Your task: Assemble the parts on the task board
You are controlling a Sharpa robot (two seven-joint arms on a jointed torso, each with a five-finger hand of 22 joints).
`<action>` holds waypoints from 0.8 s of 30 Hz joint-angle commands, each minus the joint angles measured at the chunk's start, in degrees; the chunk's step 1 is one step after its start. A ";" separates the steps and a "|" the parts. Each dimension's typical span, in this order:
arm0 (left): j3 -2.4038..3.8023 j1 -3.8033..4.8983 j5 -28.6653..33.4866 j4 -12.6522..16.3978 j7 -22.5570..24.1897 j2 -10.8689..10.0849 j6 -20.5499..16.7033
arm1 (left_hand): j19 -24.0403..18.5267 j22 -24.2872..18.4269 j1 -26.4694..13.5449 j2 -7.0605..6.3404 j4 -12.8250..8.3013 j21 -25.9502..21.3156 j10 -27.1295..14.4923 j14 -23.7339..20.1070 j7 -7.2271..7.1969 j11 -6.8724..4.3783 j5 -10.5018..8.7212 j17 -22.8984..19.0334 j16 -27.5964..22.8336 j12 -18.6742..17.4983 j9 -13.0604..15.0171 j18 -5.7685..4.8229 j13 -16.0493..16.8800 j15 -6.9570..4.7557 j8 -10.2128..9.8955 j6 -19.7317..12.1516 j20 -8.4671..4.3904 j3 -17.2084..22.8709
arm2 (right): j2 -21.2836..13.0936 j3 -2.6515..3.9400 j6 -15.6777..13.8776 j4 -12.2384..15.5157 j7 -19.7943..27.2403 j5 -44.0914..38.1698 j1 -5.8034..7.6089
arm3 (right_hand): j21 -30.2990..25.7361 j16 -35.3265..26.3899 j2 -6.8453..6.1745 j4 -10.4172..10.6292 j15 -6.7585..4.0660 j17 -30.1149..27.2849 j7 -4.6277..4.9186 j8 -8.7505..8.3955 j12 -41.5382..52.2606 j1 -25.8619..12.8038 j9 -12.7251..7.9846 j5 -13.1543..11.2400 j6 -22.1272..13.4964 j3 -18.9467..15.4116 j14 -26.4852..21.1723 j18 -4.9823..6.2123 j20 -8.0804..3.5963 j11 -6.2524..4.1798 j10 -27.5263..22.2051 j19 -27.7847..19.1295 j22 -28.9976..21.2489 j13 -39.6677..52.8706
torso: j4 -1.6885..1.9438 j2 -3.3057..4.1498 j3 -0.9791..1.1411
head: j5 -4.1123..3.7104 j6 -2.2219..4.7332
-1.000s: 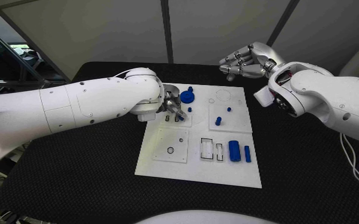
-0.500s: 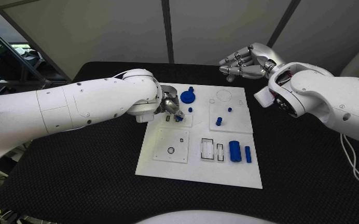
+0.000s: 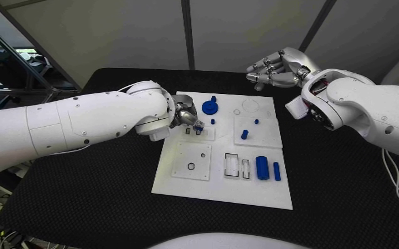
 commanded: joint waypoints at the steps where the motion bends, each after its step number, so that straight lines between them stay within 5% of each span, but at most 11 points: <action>1: -0.05 -0.64 0.32 0.97 1.19 -0.79 -5.95 | 1.24 4.00 -0.82 -0.21 -10.12 -0.14 0.23 3.98 -0.01 -0.02 0.83 7.54 -0.25 -0.31 0.15 -0.19 -0.09 -0.08 0.29 0.11 0.17 10.35 | -0.11 0.03 0.42 -0.12 0.19 0.26 0.13 | -0.19 -0.20 0.11 0.26 0.42 0.10 0.15 -0.14 -0.08 -0.49 0.02 -0.20 -0.21 -0.03 0.16 0.14 0.29 0.24 -0.16 0.03 -0.09 -0.06 | 0.33 -0.13 0.15 | -0.10 -0.12; 12: -0.09 -3.58 -1.96 1.61 1.48 -1.38 -11.33 | 1.26 4.03 -1.46 -0.46 -10.58 -0.15 0.21 3.98 -0.10 -0.12 1.71 7.56 -0.26 -0.66 0.34 -0.19 -0.58 -0.16 0.45 0.39 0.10 10.83 | -0.43 0.01 0.45 -0.36 0.19 0.39 0.12 | -0.22 -0.23 0.14 0.29 0.42 0.11 0.15 -0.13 -0.08 -0.53 0.03 -0.22 -0.22 0.01 0.17 0.15 0.30 0.24 -0.16 0.03 -0.11 -0.06 | 0.74 -0.30 0.17 | -0.90 -0.41; 24: -0.09 -4.08 -4.59 0.94 1.02 -0.55 -11.16 | 1.26 4.03 -1.67 -0.47 -10.53 -0.16 0.22 3.99 -0.10 -0.11 1.77 7.57 -0.26 -0.70 0.36 -0.19 -0.66 -0.16 0.46 0.41 0.10 10.80 | -0.39 0.00 0.61 -0.44 0.11 0.39 0.12 | -0.28 -0.29 0.18 0.34 0.43 0.13 0.15 -0.13 -0.08 -0.61 0.03 -0.06 -0.25 0.07 0.17 0.16 0.31 0.24 -0.19 0.04 -0.14 -0.07 | 0.73 -0.23 0.21 | -0.81 -0.36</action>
